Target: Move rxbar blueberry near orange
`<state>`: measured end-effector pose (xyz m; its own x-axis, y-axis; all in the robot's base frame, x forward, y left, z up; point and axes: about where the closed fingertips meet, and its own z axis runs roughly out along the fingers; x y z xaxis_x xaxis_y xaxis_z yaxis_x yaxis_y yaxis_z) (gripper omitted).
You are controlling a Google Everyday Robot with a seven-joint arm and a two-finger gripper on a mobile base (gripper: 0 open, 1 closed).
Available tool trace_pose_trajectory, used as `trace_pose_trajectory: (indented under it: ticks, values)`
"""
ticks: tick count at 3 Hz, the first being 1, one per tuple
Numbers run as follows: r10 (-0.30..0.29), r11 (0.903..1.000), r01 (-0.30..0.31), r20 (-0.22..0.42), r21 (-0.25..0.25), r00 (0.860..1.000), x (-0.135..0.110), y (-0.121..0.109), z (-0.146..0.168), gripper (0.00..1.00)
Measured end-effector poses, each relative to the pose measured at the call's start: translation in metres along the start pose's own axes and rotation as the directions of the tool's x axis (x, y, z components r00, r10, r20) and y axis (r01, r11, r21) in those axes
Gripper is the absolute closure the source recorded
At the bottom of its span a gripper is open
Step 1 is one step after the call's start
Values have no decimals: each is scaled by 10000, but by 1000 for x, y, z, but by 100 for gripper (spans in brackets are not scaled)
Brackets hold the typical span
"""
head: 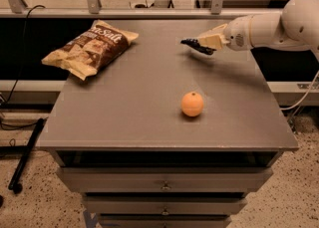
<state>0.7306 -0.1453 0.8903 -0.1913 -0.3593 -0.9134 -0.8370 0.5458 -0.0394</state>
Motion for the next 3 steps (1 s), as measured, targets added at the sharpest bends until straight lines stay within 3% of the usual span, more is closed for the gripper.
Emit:
trace_pose_trajectory:
  ticks: [1, 3]
  values:
    - [-105, 9993, 90, -406, -375, 9991, 11, 45, -37, 100]
    - [176, 9984, -241, -1265, -503, 9918, 41, 91, -90, 100]
